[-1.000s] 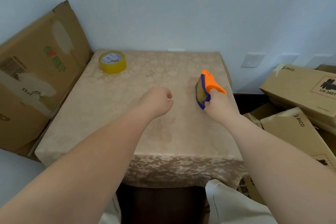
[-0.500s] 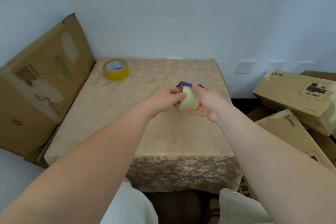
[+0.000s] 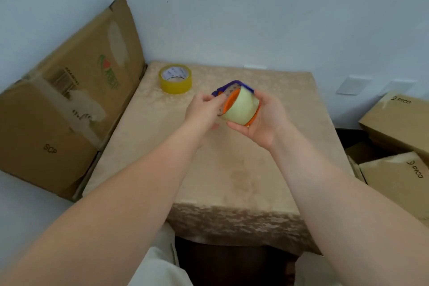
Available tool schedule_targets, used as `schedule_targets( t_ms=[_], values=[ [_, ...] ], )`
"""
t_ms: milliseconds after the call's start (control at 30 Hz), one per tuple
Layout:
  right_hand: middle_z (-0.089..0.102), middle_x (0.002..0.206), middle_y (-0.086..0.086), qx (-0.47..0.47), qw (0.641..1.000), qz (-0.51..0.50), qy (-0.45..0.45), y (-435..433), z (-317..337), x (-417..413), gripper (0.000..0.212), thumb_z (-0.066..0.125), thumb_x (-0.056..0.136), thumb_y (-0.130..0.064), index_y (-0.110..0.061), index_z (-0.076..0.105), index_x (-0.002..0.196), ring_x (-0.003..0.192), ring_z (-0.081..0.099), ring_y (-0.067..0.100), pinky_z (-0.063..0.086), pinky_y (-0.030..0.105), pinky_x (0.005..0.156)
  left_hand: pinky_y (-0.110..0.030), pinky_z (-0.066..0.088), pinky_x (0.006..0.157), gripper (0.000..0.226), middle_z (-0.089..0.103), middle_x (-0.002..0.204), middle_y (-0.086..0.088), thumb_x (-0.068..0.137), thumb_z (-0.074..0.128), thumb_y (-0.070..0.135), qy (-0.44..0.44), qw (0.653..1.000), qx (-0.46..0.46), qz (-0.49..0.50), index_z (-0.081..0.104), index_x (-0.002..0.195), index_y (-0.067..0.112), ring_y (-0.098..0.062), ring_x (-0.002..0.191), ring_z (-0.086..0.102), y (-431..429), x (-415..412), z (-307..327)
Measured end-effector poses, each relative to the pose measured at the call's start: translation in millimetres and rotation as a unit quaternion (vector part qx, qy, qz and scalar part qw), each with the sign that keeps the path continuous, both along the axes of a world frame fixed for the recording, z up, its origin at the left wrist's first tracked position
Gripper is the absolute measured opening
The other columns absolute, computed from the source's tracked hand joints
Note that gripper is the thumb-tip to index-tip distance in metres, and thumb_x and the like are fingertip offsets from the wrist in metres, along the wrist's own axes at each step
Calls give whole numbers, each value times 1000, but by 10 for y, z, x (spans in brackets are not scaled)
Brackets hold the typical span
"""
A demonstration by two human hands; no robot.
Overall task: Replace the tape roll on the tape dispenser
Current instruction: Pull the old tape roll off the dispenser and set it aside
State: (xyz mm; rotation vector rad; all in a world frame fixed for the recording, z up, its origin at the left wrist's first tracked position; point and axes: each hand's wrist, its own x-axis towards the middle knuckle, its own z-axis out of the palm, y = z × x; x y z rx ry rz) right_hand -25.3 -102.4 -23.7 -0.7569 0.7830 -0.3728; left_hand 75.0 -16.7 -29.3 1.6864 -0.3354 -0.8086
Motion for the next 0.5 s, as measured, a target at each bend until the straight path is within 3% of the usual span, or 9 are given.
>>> schedule_targets(
  t_ms=[100, 200, 333, 500],
  values=[
    [64, 114, 12, 19, 1000, -17, -18, -44, -25, 61, 36, 36, 95, -30, -16, 54, 123, 101, 64, 31, 55, 42, 75, -37, 55, 70, 29, 58, 98, -9, 88, 56, 37, 134, 985, 76, -73, 56, 106, 14, -24, 80, 59, 42, 122, -21],
    [65, 114, 13, 25, 999, -14, -18, -49, -39, 87, 35, 36, 95, -33, -16, 57, 117, 106, 63, 34, 54, 42, 77, -38, 56, 71, 33, 67, 90, -14, 93, 50, 39, 186, 970, 78, -133, 58, 97, 8, -25, 77, 65, 65, 153, -40],
    [65, 117, 15, 33, 999, -14, -21, -40, -46, 88, 39, 35, 96, -35, -15, 56, 122, 105, 62, 36, 53, 45, 80, -33, 55, 66, 27, 66, 83, -13, 96, 45, 25, 149, 977, 81, -131, 57, 106, 4, -22, 69, 64, 11, 148, -15],
    [66, 117, 17, 52, 997, -14, -46, -50, -8, 146, 44, 37, 95, -37, -11, 56, 125, 103, 65, 36, 57, 43, 72, -33, 55, 70, 27, 68, 79, -11, 96, 45, 21, 76, 981, 102, -150, 58, 113, 5, -20, 69, 65, -38, 230, 59]
  ],
)
